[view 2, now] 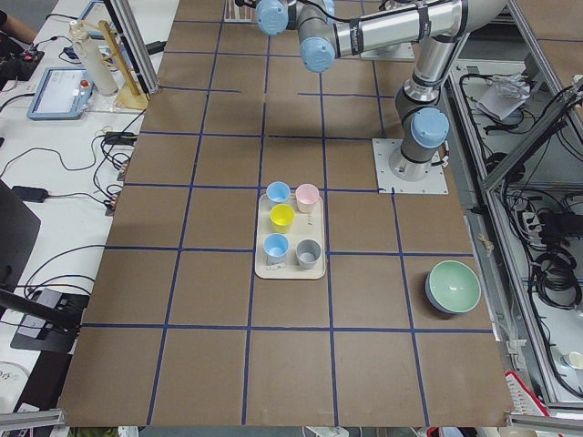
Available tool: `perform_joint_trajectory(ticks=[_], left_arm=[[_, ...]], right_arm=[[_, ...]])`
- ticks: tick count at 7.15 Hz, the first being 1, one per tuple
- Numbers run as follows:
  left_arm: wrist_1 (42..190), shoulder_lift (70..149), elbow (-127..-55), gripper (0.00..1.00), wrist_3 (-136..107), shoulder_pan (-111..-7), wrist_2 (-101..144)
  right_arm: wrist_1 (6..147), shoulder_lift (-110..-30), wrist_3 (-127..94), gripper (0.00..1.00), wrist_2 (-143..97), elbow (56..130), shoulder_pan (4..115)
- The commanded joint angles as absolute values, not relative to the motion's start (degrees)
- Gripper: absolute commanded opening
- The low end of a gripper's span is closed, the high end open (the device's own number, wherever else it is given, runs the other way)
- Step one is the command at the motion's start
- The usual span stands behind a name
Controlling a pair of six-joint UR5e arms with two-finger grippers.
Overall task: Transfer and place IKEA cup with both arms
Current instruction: 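Close the left gripper on the white cup held by the right gripper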
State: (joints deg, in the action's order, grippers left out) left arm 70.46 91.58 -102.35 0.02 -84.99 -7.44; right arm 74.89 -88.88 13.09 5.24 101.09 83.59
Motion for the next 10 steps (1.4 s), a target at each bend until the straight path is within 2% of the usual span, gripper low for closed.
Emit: perform_joint_trajectory(ticks=[1, 2, 3, 4, 5, 6, 10], left_arm=[[67.9, 91.6, -103.5, 0.25, -0.4, -85.0, -7.5], [67.9, 91.3, -103.7, 0.18, -0.5, -85.0, -7.6], [67.9, 91.1, -103.7, 0.07, -0.6, -84.9, -7.5], [67.9, 91.1, -103.7, 0.00, -0.7, -84.9, -7.5], [67.8, 91.1, -103.7, 0.00, -1.0, -84.9, -7.5], [67.8, 91.2, -103.6, 0.00, -1.0, -84.9, -7.5], [67.7, 91.1, -102.8, 0.00, -0.9, -84.7, -12.0]], right_arm=[[75.0, -89.0, 12.2, 0.02, 5.3, 100.8, 83.7], [75.0, -88.9, 12.2, 0.02, 5.3, 100.8, 83.8], [75.0, -88.9, 12.1, 0.02, 5.3, 100.7, 83.8], [75.1, -88.8, 12.1, 0.07, 5.3, 100.7, 83.8], [75.2, -88.5, 11.1, 0.65, 5.3, 100.6, 83.8], [75.6, -88.3, 10.7, 1.00, 5.2, 100.5, 83.7], [77.2, -88.2, 5.8, 1.00, 7.5, 98.8, 80.9]])
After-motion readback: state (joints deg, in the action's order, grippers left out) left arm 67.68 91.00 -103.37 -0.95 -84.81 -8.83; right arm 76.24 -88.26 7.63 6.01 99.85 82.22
